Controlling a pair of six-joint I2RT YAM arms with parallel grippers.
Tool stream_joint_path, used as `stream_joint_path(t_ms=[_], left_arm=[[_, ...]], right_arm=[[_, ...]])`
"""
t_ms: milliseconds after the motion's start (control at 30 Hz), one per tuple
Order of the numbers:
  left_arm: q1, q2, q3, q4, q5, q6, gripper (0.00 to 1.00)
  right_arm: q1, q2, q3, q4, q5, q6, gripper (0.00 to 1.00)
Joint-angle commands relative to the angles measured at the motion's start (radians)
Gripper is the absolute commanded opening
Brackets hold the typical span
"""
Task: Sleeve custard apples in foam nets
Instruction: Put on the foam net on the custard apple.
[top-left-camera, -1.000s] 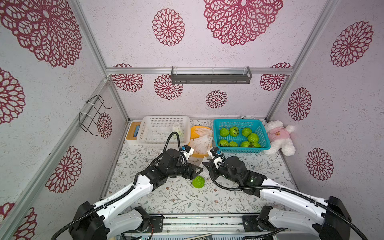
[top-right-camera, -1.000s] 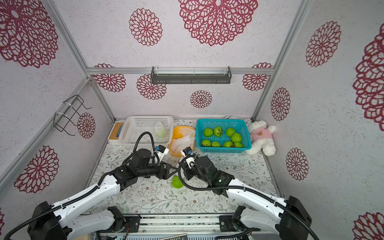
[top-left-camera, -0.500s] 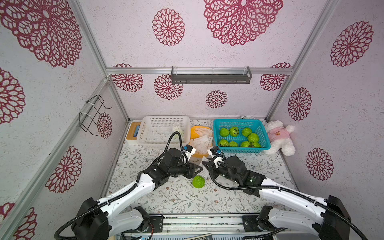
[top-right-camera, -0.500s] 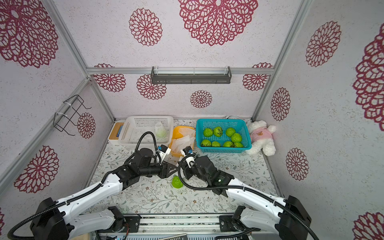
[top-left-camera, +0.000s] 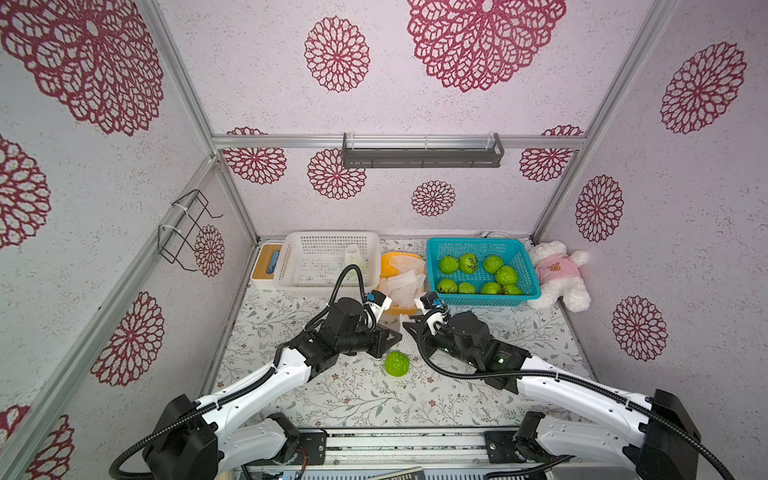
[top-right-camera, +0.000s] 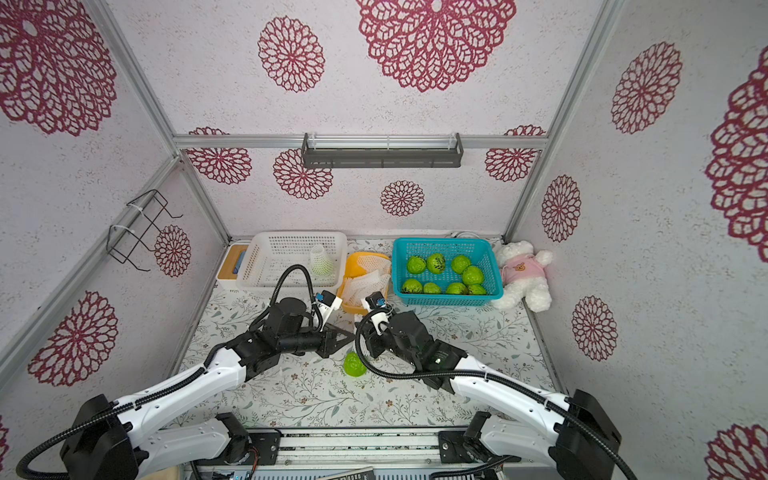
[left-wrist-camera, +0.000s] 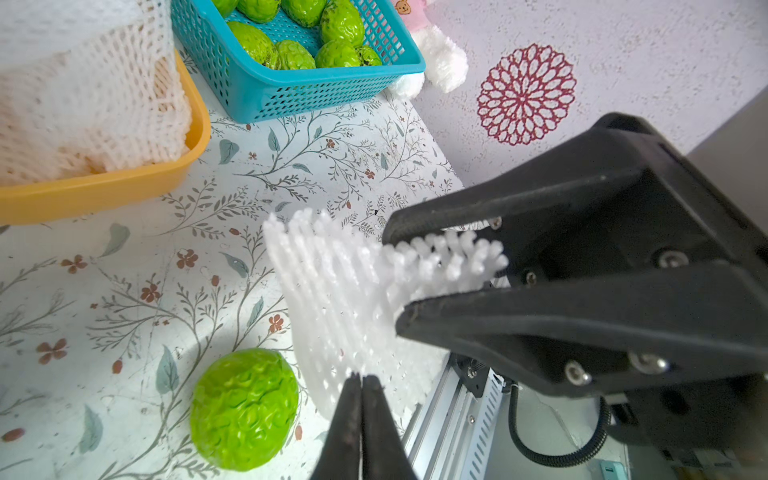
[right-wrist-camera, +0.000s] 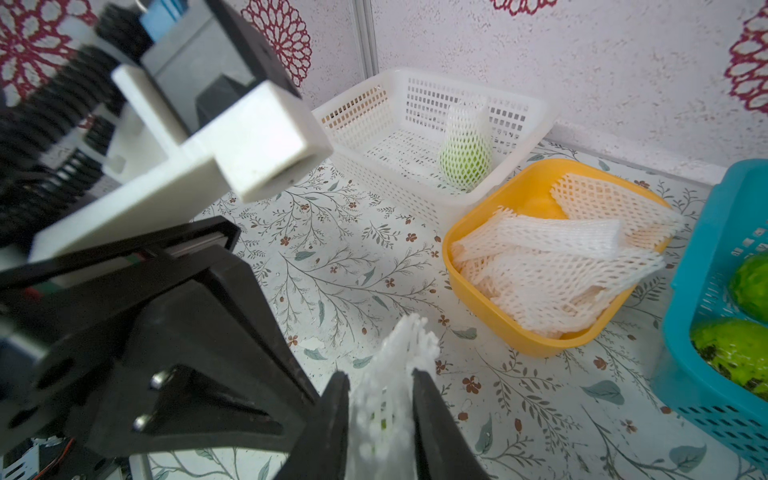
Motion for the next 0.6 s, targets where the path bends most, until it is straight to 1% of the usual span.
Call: stream_joint_path(t_ms=[0,33,67,167,267,433,500,567], left_arm=[[-0.007,0.000,-0.014,0.033,-0.023,-0.013,0.29],[-0.008,-0.001,-0.015,0.033,-0.024,-0.012,0.32],[-0.006,-0.001,-0.019,0.034,-0.027,-0.015,0.39],[-0.005,-0.010,-0.027,0.037,-0.037,-0.018,0.45],[-0.004,-0.024,-0.038,0.047,-0.042,-0.022,0.48],[-0.005,-0.032,-0.058,0.079,-0.042,-0.030,0.62],[-0.005,-0.026,-0.061,0.099,-0.028,-0.034,0.63],[-0.005,-0.020,-0.063,0.128,-0.007,-0.040,0.62]], right_arm=[[0.003,-0.014,0.009,0.027,0.024,0.014,0.25],[0.003,-0.014,0.009,0.026,0.025,0.014,0.23],[0.003,-0.014,0.006,0.028,0.025,0.015,0.21],[0.003,-0.012,0.002,0.032,0.026,0.017,0.18],[0.004,-0.009,-0.003,0.038,0.026,0.019,0.16],[0.004,-0.002,-0.002,0.059,0.011,0.019,0.15],[0.004,0.005,0.001,0.064,0.004,0.021,0.15],[0.003,0.012,0.004,0.071,-0.003,0.025,0.15]])
